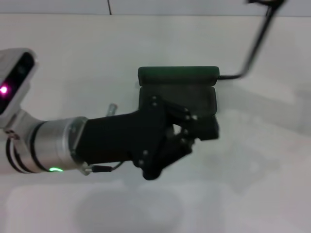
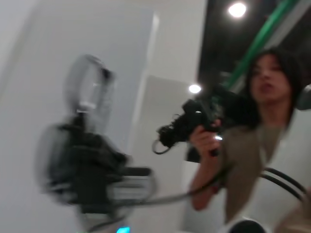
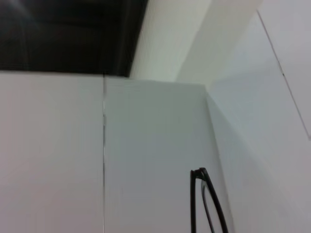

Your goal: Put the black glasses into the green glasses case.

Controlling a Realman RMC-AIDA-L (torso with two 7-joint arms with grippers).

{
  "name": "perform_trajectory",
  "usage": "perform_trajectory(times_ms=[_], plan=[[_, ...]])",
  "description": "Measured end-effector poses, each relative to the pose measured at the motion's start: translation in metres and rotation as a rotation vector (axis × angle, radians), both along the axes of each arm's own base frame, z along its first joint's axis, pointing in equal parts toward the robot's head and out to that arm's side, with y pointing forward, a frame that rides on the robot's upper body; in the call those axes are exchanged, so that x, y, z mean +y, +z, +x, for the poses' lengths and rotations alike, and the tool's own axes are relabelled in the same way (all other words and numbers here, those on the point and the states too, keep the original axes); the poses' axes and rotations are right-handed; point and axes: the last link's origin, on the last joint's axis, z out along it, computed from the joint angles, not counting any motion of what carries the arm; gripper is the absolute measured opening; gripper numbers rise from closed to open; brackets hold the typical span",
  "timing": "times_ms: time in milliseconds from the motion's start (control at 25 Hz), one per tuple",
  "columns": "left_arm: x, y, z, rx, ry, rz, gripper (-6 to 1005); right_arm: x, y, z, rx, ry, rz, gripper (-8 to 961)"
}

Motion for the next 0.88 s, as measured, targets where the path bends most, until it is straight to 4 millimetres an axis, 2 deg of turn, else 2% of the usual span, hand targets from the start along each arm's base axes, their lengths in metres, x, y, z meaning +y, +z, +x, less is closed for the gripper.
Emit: perform_trajectory(times_ms=[160,280,400,560,880], plan=[[0.0,-0.004,0.008,-0.023,-0.02,-0.012,40,0.021,-0.049,-0.016,-0.124,-0.024,0.001,48],[0.001,-0.002,0.008,-0.051,0.008,0.007,40,0.024,-0.075,-0.023,-0.199,0.0,-0.017,49],[0.002,0.002,0.001,-0.089,0.079,0.048,39,0.02,-0.091,-0.025,-0.242,0.012,-0.044,49],[0.003,0.009,-0.011,-0.123,0.177,0.102,39,0.016,-0.101,-0.023,-0.292,0.015,-0.06,49],[0.01,0.005,-0.019,-0.107,0.285,0.104,40,0.011,-0.12,-0.019,-0.39,0.019,-0.091,49]])
